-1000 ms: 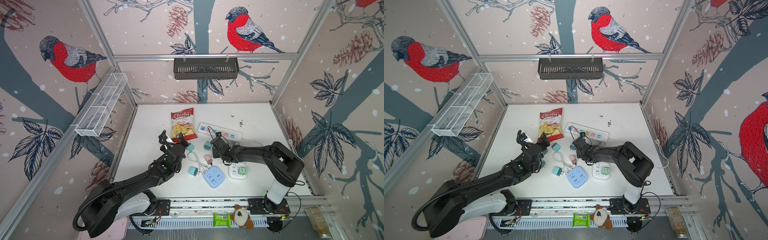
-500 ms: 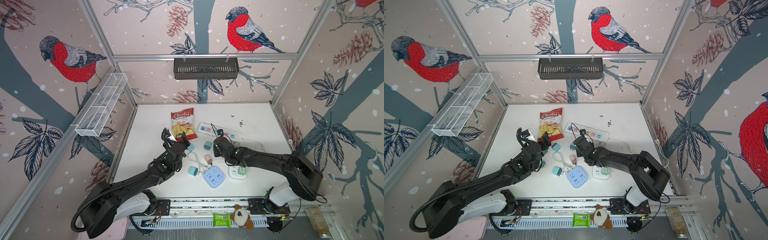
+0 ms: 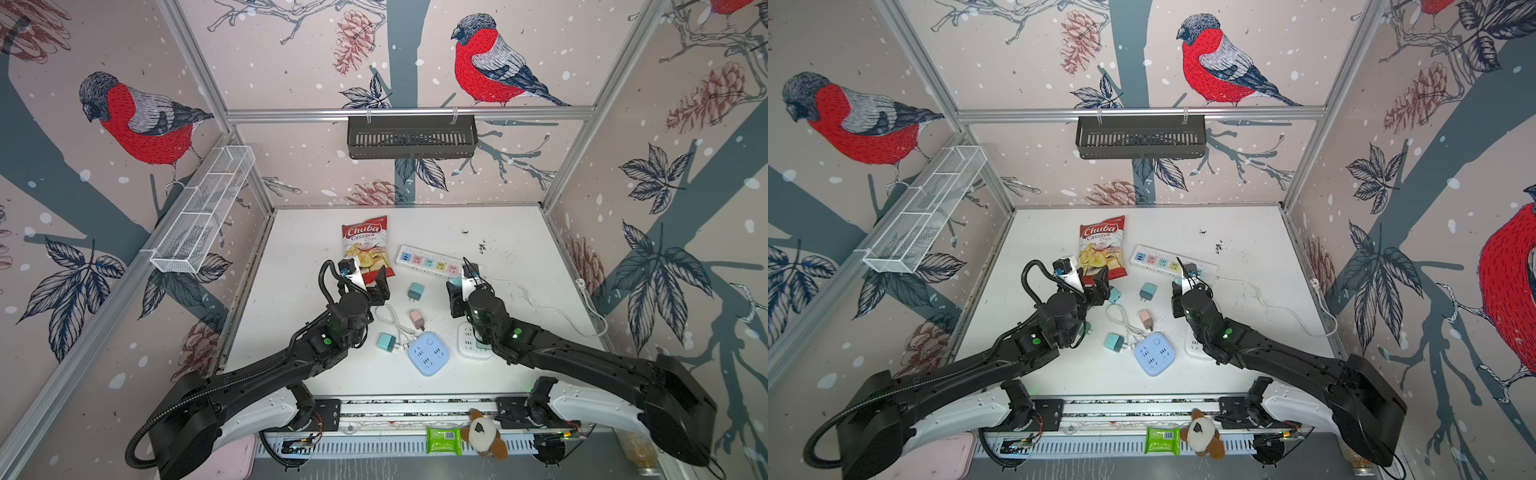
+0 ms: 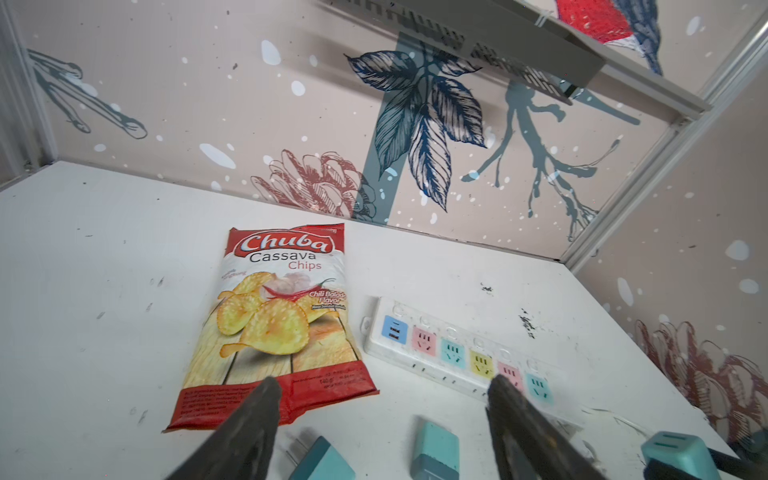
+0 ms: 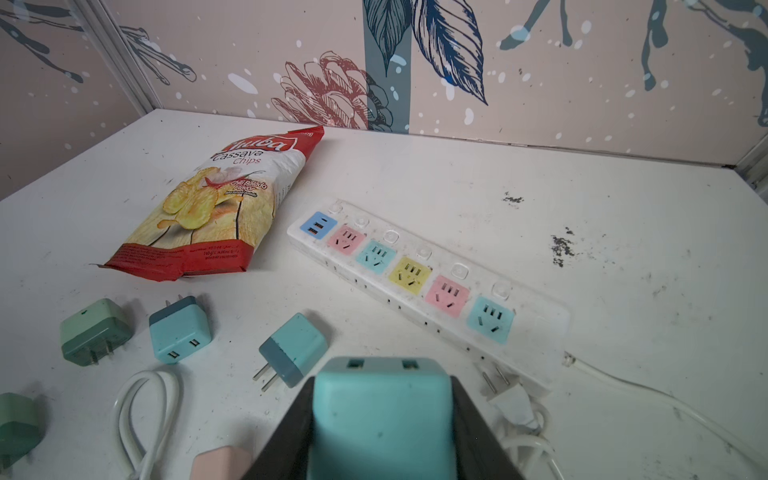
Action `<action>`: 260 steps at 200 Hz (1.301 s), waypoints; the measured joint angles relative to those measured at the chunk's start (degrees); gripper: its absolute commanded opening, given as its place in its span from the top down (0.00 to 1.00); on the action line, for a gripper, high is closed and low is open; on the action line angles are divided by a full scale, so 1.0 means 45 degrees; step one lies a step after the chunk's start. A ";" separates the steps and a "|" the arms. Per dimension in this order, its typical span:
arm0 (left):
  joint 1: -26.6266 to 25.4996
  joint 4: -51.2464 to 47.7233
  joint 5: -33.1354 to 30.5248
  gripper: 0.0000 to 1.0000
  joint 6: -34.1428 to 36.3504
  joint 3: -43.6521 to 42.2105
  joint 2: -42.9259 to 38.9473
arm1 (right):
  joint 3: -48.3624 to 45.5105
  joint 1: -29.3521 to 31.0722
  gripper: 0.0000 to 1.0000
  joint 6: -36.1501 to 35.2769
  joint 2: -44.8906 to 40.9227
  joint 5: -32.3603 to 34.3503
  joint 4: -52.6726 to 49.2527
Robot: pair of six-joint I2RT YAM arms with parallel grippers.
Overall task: Insert the plug
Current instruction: 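Lift the teal charger with the right gripper while the left gripper approaches, then grasp the teal charger with the left gripper from the right gripper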
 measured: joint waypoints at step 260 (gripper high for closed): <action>-0.0661 -0.0287 0.9335 0.34 0.1860 0.1826 0.2331 | -0.5731 -0.0986 0.98 -0.6951 -0.1248 -0.3483 1.0545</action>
